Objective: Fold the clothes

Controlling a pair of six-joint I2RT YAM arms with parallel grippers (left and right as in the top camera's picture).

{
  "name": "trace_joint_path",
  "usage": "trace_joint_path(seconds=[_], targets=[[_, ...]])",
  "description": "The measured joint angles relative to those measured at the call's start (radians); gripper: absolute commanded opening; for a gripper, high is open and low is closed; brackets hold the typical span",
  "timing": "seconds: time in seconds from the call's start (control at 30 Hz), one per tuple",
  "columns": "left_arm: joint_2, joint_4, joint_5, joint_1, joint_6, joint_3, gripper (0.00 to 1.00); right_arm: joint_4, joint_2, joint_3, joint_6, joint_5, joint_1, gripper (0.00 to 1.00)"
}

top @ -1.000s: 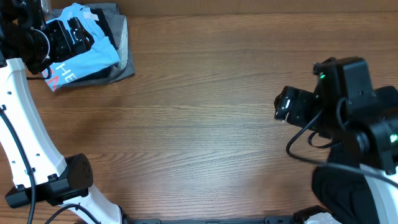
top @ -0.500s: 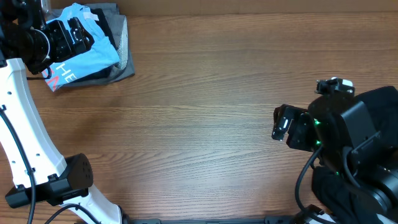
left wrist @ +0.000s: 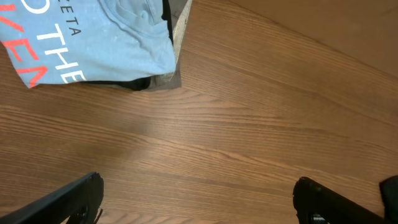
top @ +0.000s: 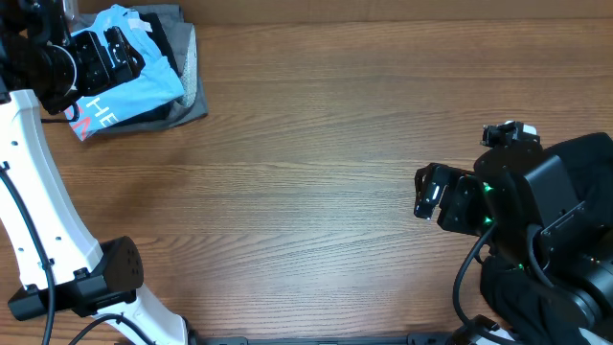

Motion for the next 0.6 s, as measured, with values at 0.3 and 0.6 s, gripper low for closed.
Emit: trace_joint_path(seconds=[0.3,0.6], targets=[[0.0,0.0,0.0,0.0,0.0,0.0,1.0,0.0,0.0,0.0,0.002,0.014,0.0,1.0],[0.0,0.0,0.0,0.0,0.0,0.0,1.0,0.0,0.0,0.0,0.002,0.019,0.0,1.0]])
